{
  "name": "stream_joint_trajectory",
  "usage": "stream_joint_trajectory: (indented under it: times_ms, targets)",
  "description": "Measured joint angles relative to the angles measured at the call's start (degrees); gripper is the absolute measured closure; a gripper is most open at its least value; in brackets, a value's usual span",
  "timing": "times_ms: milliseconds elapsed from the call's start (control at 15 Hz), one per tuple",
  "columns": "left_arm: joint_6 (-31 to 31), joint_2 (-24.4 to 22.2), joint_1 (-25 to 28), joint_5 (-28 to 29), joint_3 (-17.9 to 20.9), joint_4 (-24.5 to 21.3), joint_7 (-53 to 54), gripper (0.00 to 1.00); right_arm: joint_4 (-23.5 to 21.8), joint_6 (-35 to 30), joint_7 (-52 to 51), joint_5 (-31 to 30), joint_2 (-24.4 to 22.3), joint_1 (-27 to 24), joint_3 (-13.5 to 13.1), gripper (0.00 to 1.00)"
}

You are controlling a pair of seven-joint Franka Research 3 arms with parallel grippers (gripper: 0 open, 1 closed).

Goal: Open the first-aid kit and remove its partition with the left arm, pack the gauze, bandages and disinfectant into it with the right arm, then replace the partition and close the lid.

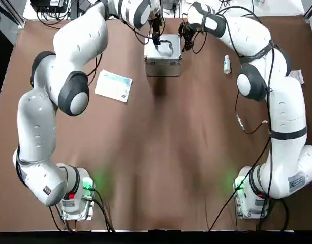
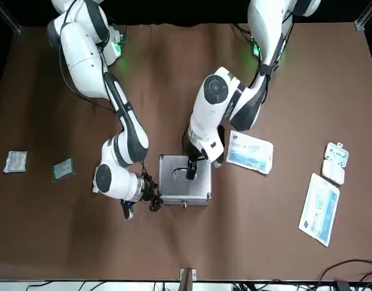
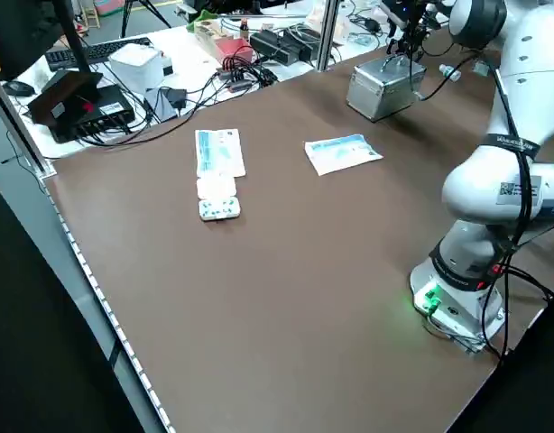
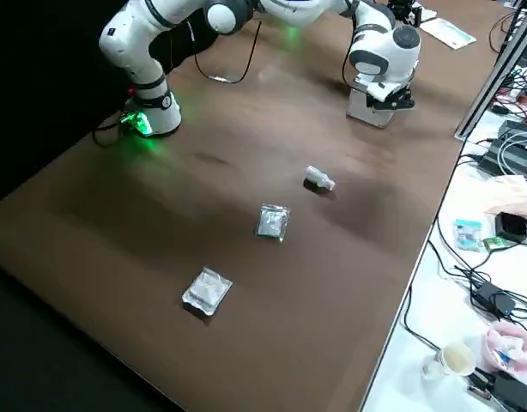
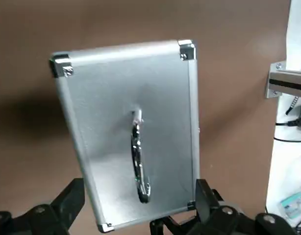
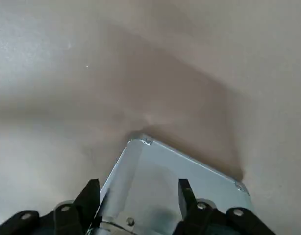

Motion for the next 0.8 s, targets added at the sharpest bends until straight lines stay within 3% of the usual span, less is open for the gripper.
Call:
stream_joint_trajectory:
  times_ms: [400, 800]
  targets:
    - [3.31, 1.48, -0.1, 0.0, 0.01, 0.04, -0.01, 0.0, 0.05, 0.11, 0.87, 3.84, 0.15, -0.33, -0.15, 0.37]
    - [4.53, 3.09, -0.68, 0.0, 0.0, 0.05, -0.01, 0.0, 0.09, 0.08, 1.03, 3.86, 0.16, -0.35, -0.17, 0.38]
